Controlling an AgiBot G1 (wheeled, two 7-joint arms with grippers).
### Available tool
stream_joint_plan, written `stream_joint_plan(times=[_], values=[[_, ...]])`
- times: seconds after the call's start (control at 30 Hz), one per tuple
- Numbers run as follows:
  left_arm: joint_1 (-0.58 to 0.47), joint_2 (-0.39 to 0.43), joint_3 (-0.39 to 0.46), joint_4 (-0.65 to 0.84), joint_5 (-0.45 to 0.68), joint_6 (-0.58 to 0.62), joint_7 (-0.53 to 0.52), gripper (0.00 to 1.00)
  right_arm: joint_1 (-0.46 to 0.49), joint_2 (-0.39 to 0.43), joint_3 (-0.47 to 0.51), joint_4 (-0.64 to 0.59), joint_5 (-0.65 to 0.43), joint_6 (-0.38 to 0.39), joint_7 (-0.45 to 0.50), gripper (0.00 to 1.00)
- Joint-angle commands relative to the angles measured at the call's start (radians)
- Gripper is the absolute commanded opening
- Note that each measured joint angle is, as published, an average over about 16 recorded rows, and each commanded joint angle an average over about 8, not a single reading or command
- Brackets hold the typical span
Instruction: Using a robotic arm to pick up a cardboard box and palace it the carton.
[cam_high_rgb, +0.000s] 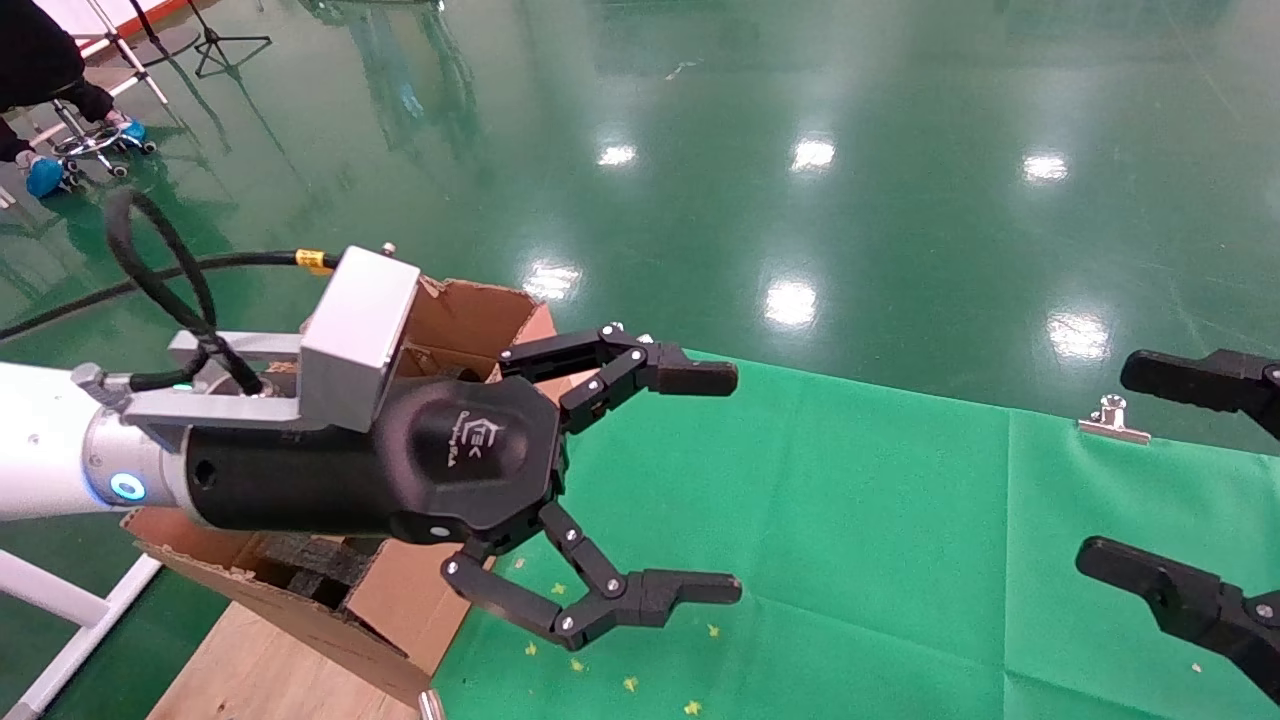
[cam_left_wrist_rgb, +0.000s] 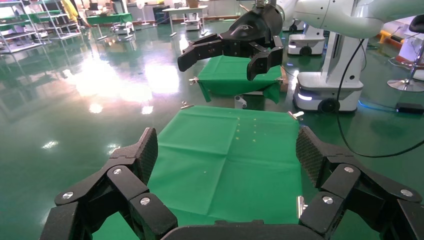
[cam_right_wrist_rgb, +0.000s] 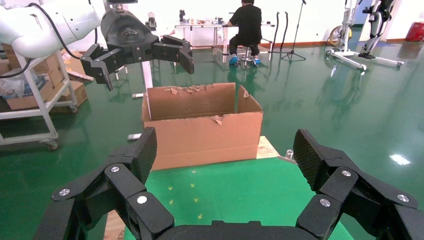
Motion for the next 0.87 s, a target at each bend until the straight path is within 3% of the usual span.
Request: stream_joint_plan(times=[0.03, 0.87], values=[[0.0, 0.0, 0.0, 0.0, 0.0, 0.0, 0.0, 1.0, 0.0, 0.0, 0.0, 0.0, 0.0, 0.0, 0.0, 1.0], [0.0, 0.0, 0.0, 0.0, 0.0, 0.0, 0.0, 1.0, 0.0, 0.0, 0.0, 0.0, 0.0, 0.0, 0.0, 1.0]])
